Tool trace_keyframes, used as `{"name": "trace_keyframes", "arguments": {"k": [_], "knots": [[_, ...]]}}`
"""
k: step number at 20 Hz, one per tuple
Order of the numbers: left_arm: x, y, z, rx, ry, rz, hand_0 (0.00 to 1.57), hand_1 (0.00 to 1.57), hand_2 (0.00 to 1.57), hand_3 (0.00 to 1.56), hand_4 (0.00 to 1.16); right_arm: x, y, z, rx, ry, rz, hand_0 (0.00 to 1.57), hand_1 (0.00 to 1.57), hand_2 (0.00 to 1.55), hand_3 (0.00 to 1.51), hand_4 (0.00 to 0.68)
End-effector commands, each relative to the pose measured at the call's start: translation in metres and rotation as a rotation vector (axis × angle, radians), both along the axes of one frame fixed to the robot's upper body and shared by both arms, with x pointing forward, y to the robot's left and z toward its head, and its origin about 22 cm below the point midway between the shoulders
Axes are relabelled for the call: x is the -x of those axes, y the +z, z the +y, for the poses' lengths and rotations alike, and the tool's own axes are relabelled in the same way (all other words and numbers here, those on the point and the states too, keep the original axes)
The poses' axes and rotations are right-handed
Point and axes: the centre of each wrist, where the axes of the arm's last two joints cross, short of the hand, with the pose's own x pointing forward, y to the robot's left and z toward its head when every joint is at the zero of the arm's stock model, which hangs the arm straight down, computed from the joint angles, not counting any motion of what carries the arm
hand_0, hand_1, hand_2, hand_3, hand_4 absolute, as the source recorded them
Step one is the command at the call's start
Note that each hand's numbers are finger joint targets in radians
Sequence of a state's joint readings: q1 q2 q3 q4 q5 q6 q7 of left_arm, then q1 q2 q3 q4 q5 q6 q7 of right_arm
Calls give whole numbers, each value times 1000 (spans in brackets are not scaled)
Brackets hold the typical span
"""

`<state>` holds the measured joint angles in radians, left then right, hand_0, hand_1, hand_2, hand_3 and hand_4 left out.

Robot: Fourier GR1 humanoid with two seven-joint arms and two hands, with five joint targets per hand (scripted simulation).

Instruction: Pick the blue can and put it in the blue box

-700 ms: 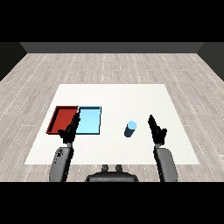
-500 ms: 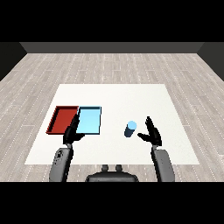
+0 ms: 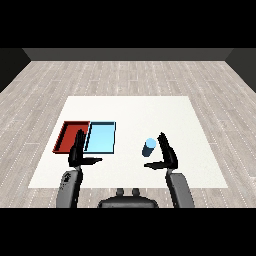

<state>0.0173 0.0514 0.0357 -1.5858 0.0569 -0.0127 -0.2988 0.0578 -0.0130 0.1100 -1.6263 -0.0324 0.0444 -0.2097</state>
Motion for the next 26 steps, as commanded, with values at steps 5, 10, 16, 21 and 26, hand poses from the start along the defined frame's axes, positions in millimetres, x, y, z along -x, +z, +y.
{"name": "trace_keyframes", "arguments": {"k": [5, 10, 16, 21, 26], "knots": [[-4, -13, 0, -13, 10, -45, 0, 0, 0, 0, 0, 15, -18, 6, -25, 55, -37, 0, 0, 0, 0, 0], [3, -16, -20, -3, -8, -39, 0, 0, 0, 0, 0, 4, -17, -5, -31, 19, -60, 0, 0, 0, 0, 0], [4, -25, 0, -28, 1, -43, 0, 0, 0, 0, 0, 5, -20, 1, -35, 14, -43, 0, 0, 0, 0, 0], [11, 7, 14, -23, -2, -59, 0, 0, 0, 0, 0, 1, -19, -19, -41, -21, -28, 0, 0, 0, 0, 0], [-2, -12, -10, -32, 0, -49, 0, 0, 0, 0, 0, -15, -24, -2, -26, -33, 52, 0, 0, 0, 0, 0]]}}
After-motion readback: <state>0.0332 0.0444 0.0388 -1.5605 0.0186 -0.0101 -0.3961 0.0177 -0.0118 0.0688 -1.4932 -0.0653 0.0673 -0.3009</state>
